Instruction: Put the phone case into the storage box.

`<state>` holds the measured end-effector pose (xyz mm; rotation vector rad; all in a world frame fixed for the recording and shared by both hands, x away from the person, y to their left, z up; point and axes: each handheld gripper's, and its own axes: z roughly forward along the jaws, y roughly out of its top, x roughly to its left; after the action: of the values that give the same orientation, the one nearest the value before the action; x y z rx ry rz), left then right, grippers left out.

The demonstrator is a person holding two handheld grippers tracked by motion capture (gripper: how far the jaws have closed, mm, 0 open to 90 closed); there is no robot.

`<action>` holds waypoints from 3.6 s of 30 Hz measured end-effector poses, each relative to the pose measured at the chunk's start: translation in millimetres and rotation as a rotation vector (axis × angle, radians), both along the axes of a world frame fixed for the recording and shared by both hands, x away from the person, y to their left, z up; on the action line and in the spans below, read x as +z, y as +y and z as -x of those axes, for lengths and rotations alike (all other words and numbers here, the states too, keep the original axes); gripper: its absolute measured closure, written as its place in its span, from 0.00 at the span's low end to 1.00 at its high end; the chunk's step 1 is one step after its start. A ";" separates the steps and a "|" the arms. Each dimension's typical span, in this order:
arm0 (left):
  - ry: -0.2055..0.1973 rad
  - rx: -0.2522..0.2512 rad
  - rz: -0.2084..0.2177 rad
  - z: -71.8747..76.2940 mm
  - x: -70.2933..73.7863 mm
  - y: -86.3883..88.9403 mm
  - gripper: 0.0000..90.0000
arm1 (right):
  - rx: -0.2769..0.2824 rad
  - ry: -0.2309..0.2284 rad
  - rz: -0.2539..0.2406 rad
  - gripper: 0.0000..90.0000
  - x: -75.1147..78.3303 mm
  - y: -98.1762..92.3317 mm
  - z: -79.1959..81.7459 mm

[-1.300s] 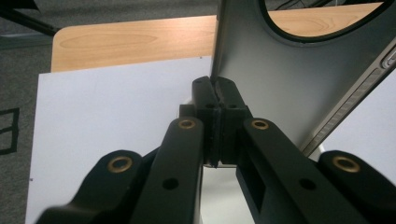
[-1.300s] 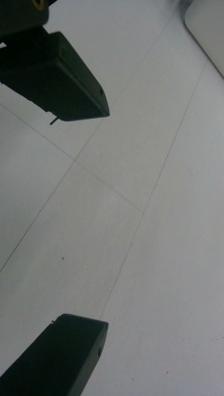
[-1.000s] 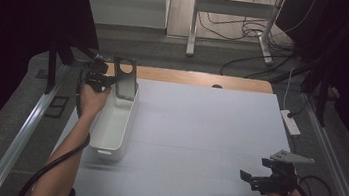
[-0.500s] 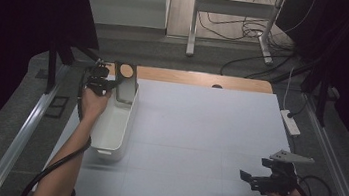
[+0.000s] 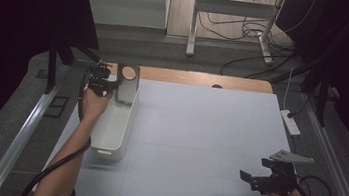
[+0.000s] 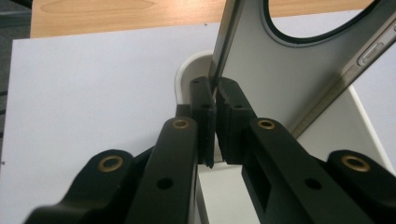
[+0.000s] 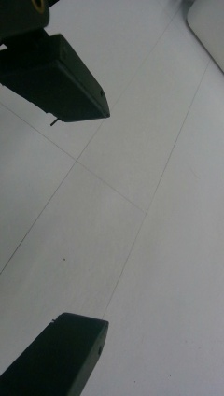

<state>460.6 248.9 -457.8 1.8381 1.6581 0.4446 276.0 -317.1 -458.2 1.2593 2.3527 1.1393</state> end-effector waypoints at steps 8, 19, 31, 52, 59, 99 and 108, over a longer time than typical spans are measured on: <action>-0.007 -0.010 0.005 0.2 1.9 -0.6 0.89 | 0.001 0.001 0.001 0.02 -0.2 0.1 -0.2; -0.033 -0.041 -0.011 1.8 6.7 -0.1 0.78 | 0.003 0.008 0.002 0.02 -0.2 0.7 -0.5; -0.061 -0.071 -0.011 3.1 9.2 0.8 0.62 | 0.004 0.011 0.004 0.02 -0.4 0.9 -0.8; -0.063 -0.142 0.036 6.8 7.5 7.1 0.23 | 0.005 0.007 0.006 0.02 0.0 0.9 -0.3; -0.056 -0.194 0.056 9.2 7.5 9.3 0.11 | 0.006 0.007 0.007 0.02 0.0 1.0 -0.3; -0.147 -0.336 0.057 33.7 17.8 -0.2 0.01 | -0.001 -0.002 -0.005 0.01 0.6 -0.5 0.9; -0.159 -0.351 0.077 39.2 21.1 -3.0 0.01 | -0.004 0.001 -0.003 0.00 0.6 -0.2 0.8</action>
<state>421.4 245.9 -436.7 1.9306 1.1999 0.3586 275.3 -317.3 -457.6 1.2651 2.3485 1.1412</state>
